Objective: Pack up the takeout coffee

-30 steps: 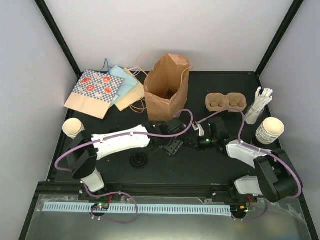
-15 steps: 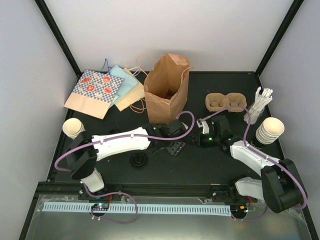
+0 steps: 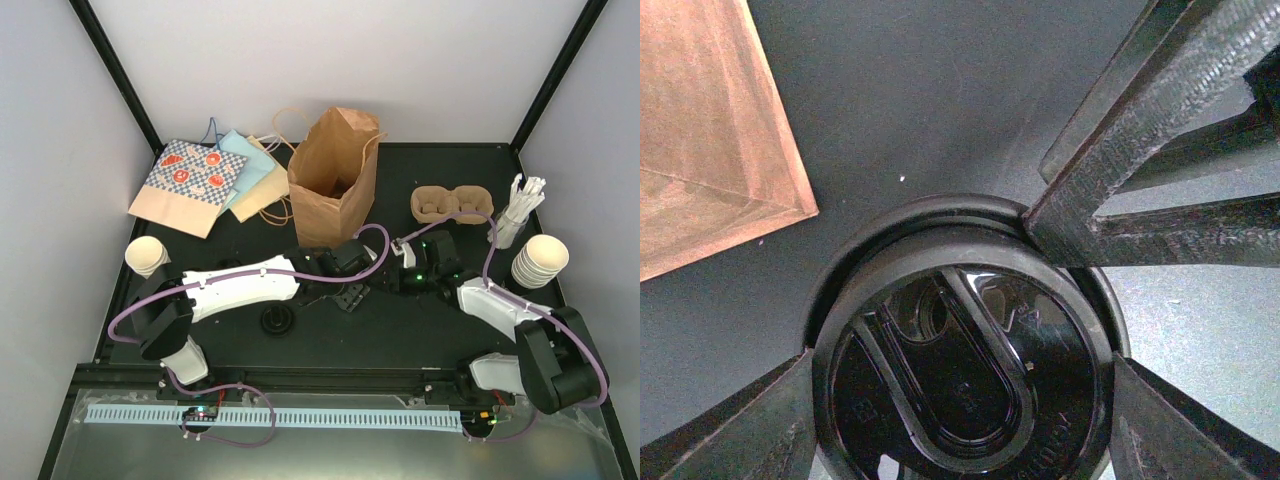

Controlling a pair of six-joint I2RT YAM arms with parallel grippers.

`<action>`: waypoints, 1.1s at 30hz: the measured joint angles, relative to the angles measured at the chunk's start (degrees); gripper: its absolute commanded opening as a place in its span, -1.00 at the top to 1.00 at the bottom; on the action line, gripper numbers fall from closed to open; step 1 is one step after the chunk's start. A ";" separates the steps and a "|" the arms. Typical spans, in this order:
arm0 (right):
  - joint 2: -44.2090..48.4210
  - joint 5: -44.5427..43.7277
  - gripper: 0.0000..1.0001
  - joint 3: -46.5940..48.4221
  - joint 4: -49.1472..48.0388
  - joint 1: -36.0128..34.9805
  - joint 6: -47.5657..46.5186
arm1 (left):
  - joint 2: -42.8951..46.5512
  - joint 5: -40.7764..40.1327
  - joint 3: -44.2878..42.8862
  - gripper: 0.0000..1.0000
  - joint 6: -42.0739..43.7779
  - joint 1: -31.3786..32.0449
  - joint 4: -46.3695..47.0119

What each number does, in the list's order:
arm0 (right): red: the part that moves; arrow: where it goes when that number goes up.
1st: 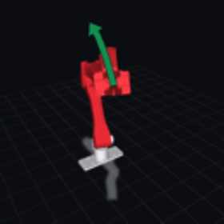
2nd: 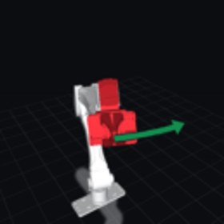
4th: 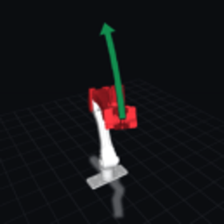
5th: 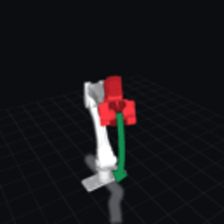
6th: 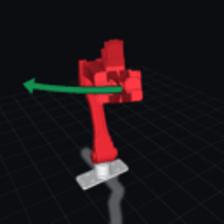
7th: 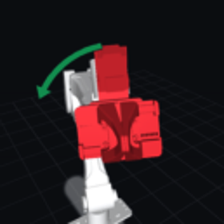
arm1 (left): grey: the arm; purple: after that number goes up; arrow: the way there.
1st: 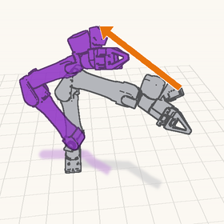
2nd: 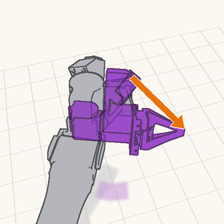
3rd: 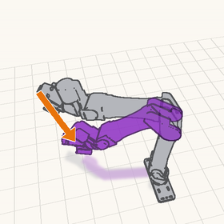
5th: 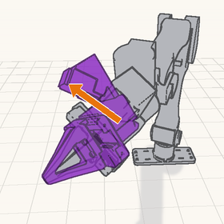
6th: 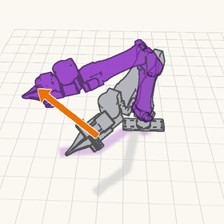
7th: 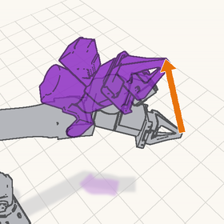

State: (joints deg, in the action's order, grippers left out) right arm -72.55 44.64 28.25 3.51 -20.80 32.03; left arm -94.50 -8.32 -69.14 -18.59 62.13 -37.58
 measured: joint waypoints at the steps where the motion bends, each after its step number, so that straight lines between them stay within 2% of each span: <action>1: -0.20 0.09 0.28 0.00 -0.17 0.00 0.00 | 0.00 0.00 0.04 0.00 0.04 0.00 0.04; 9: -2.47 2.16 0.55 0.72 -2.25 0.20 2.21 | -0.13 -0.31 0.04 0.01 0.37 0.00 0.17; 15: -6.93 5.31 0.57 2.45 -3.28 0.66 2.62 | -0.26 -0.98 0.02 0.01 -0.04 -0.02 0.15; 23: -12.61 11.98 0.57 0.37 -12.68 2.10 2.60 | -0.74 -2.10 0.07 0.02 -0.66 -0.02 -0.24; 28: -10.40 10.12 0.51 0.15 -11.91 1.90 1.86 | -0.85 -2.05 0.07 0.02 -0.50 -0.02 -0.22; 33: -1.97 1.18 0.23 0.13 -2.95 0.63 0.28 | -0.83 -0.70 0.48 0.03 0.79 0.17 1.01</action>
State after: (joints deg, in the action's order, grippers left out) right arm -74.52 45.82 28.38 0.56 -20.16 32.32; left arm -95.33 -9.02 -68.66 -17.80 62.30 -36.58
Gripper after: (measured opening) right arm 0.308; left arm 0.751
